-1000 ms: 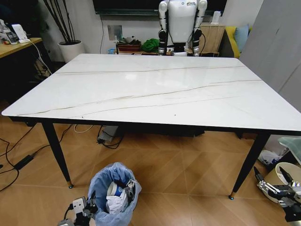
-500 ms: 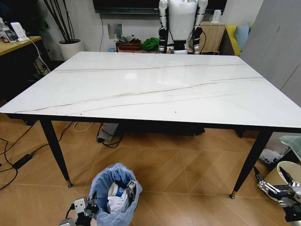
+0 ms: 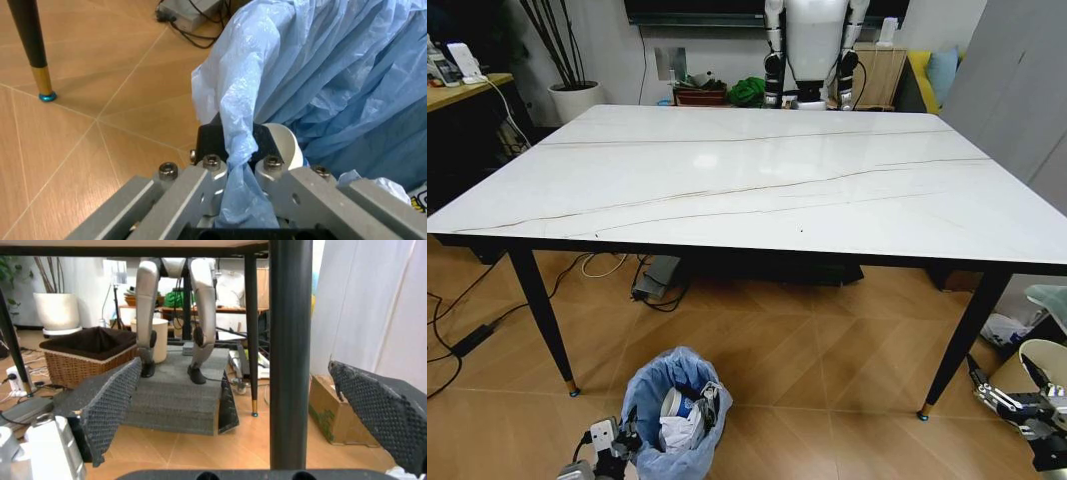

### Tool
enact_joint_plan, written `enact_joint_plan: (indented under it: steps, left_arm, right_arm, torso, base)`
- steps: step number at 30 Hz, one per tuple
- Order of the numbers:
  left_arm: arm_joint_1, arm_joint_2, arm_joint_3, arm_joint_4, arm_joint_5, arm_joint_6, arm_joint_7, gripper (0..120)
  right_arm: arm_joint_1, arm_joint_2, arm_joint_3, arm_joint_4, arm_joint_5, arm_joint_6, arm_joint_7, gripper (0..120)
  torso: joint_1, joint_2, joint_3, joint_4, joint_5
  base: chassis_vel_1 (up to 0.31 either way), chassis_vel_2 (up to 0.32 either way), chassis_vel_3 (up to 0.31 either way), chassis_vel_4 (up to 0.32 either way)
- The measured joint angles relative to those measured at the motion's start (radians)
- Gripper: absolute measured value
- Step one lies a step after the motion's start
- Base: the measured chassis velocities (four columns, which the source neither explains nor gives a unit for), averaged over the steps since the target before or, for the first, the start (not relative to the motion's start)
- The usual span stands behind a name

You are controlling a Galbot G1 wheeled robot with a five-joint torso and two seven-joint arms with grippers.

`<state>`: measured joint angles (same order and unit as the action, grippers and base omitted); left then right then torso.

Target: Pick up the trash bin and place the trash from the table into it.

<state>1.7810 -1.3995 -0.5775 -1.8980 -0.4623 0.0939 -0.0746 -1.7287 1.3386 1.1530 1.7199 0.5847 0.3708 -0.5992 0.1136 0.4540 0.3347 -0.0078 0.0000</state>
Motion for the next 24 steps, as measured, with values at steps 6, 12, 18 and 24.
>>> enact_joint_plan:
  steps: [6,12,18,24]
  left_arm:
    - [0.007,0.001,0.001,-0.005,0.003,0.001,0.000,0]
    - [0.008,0.000,0.001,-0.004,0.005,0.001,-0.001,0]
    - [-0.001,0.001,0.005,0.004,0.006,0.001,-0.001,0]
    - [-0.001,0.001,0.005,0.005,0.006,0.002,-0.001,0]
  right_arm:
    - [0.000,0.000,0.000,0.000,0.000,0.000,0.000,100]
    - [0.000,0.000,0.000,0.000,0.000,0.000,0.000,100]
    - [0.000,0.000,0.000,0.000,0.000,0.000,0.000,100]
    - [0.000,0.000,0.000,0.000,0.000,0.000,0.000,100]
  torso:
    - [-0.007,-0.018,-0.011,0.0000,0.0001]
    - [-0.014,-0.037,-0.023,0.0000,0.0000]
    - [-0.023,-0.061,-0.038,0.0000,0.0000]
    - [-0.028,-0.076,-0.048,0.0000,0.0000]
  base:
    - [0.000,0.000,0.000,0.000]
    - [0.000,0.000,0.000,0.000]
    - [0.000,0.000,0.000,0.000]
    - [0.000,0.000,0.000,0.000]
